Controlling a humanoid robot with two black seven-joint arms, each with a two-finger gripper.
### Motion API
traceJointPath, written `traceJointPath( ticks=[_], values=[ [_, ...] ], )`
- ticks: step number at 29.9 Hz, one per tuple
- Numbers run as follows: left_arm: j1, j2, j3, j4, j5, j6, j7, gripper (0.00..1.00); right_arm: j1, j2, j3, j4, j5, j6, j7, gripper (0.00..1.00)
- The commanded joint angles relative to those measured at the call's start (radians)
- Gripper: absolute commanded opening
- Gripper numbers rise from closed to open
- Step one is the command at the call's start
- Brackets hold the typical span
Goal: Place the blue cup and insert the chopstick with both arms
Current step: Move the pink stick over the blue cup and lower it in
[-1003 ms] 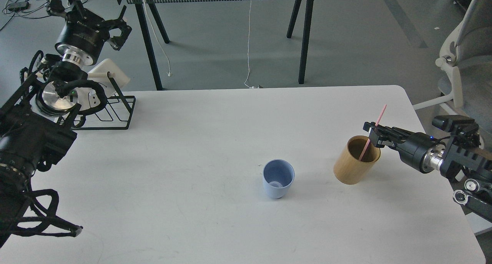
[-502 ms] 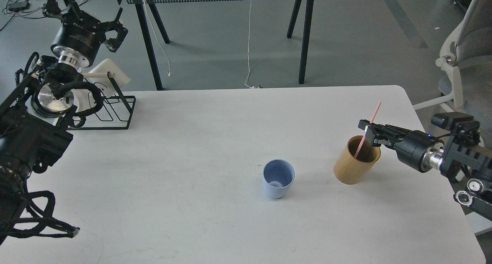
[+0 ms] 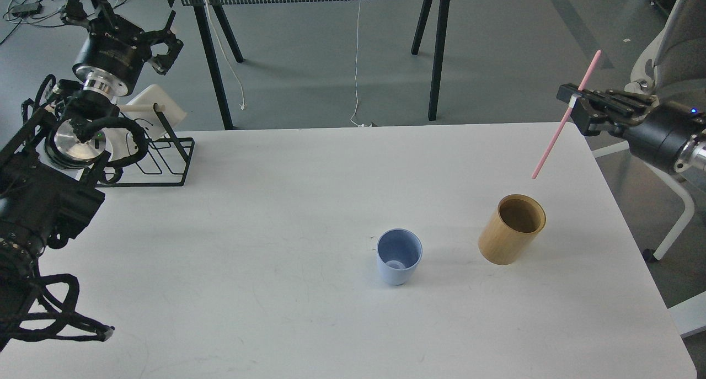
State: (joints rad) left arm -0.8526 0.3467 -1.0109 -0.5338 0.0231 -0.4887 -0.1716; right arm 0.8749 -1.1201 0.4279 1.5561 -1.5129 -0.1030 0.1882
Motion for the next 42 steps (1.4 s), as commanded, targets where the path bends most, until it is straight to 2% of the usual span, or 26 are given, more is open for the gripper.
traceJointPath(
  ticks=[1, 8, 12, 16, 32, 36, 40, 42],
  values=[
    [0.000, 0.000, 0.000, 0.000, 0.000, 0.000, 0.003, 1.00, 0.032, 0.098, 0.005, 0.009, 0.005, -0.009, 0.005, 0.01],
    [0.000, 0.000, 0.000, 0.000, 0.000, 0.000, 0.007, 1.00, -0.017, 0.295, -0.049, 0.021, -0.001, -0.007, 0.010, 0.01],
    [0.000, 0.000, 0.000, -0.002, 0.000, 0.000, 0.007, 1.00, -0.037, 0.347, -0.118, 0.019, 0.000, -0.007, 0.033, 0.01],
    [-0.002, -0.002, 0.000, -0.005, 0.000, 0.000, 0.007, 1.00, -0.085, 0.414, -0.162, 0.007, -0.006, -0.009, 0.033, 0.01],
    [-0.003, 0.000, 0.000, -0.005, 0.000, 0.000, 0.007, 1.00, -0.129, 0.513, -0.202, -0.099, -0.069, -0.009, 0.033, 0.03],
    [0.001, 0.006, 0.000, -0.002, 0.000, 0.000, 0.007, 1.00, -0.131, 0.513, -0.208, -0.102, -0.070, -0.009, 0.031, 0.06],
    [0.003, 0.012, 0.000, -0.003, 0.000, 0.000, 0.007, 1.00, -0.140, 0.513, -0.210, -0.103, -0.069, -0.009, 0.031, 0.13],
    [0.003, 0.012, 0.000, -0.003, 0.000, 0.000, 0.006, 1.00, -0.145, 0.513, -0.210, -0.102, -0.069, -0.009, 0.031, 0.23]
  ],
)
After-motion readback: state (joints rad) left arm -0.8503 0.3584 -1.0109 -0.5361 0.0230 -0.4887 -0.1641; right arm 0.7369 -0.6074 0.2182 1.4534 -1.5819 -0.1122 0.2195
